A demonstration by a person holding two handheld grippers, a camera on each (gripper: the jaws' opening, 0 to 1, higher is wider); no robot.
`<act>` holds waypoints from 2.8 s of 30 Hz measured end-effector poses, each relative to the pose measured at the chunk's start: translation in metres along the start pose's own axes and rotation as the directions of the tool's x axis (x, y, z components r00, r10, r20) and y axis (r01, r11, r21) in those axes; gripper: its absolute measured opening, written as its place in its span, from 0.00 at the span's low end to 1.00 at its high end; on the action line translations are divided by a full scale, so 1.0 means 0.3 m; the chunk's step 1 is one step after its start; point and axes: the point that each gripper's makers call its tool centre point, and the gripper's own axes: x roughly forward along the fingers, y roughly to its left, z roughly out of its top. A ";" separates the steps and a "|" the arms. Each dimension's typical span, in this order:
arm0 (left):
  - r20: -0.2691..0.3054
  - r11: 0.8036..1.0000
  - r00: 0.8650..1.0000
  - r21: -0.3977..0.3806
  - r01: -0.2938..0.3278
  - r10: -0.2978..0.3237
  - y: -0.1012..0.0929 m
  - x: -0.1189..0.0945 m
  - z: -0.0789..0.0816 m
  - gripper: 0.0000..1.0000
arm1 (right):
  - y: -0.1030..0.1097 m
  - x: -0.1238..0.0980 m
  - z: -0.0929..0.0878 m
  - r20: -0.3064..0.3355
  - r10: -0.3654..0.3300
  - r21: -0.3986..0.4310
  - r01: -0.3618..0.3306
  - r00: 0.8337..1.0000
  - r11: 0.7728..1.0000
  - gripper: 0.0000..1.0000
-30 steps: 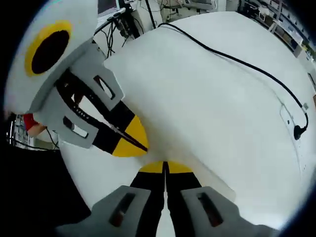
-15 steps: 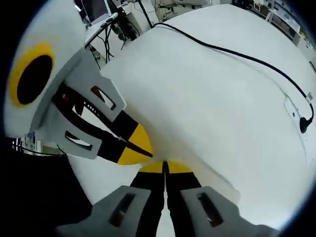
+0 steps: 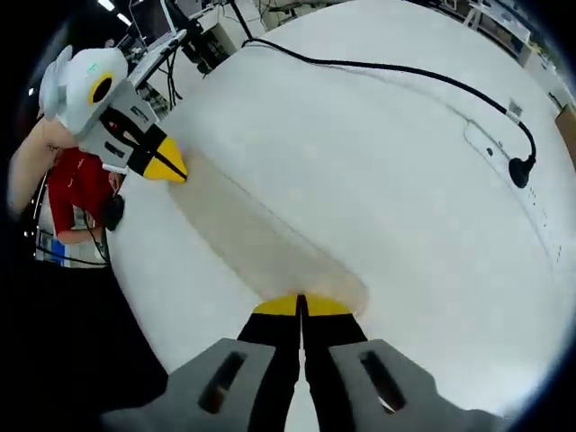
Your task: Arrange the utensils inside the cutlery case until each visible utensil rests in its matching compartment.
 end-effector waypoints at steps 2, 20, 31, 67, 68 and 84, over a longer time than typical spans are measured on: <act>-0.058 0.999 0.998 0.040 0.000 0.002 -0.002 0.002 -0.002 0.00 | 0.007 0.001 -0.005 -0.068 -0.040 -0.053 0.036 0.997 0.998 0.00; -0.192 0.994 0.981 0.107 0.003 0.018 -0.016 0.011 -0.007 0.00 | -0.004 0.008 -0.002 -0.171 -0.157 -0.137 0.135 0.973 0.981 0.00; -0.175 0.960 0.978 0.273 -0.062 0.113 -0.020 -0.029 -0.063 0.01 | 0.056 -0.010 -0.014 0.018 -0.045 -0.410 0.049 0.999 0.911 0.00; -0.085 0.923 0.996 0.385 -0.001 0.036 -0.025 0.094 -0.035 0.43 | 0.048 0.104 -0.025 -0.007 -0.001 -0.729 -0.005 1.000 0.684 0.40; -0.090 0.922 0.995 0.386 -0.001 0.038 -0.025 0.093 -0.036 0.42 | 0.048 0.105 -0.025 -0.011 -0.009 -0.727 -0.002 1.000 0.686 0.40; -0.229 0.918 0.968 0.397 0.001 0.098 -0.145 0.061 -0.167 0.42 | 0.191 0.115 -0.136 -0.067 -0.087 -0.711 0.014 0.994 0.703 0.40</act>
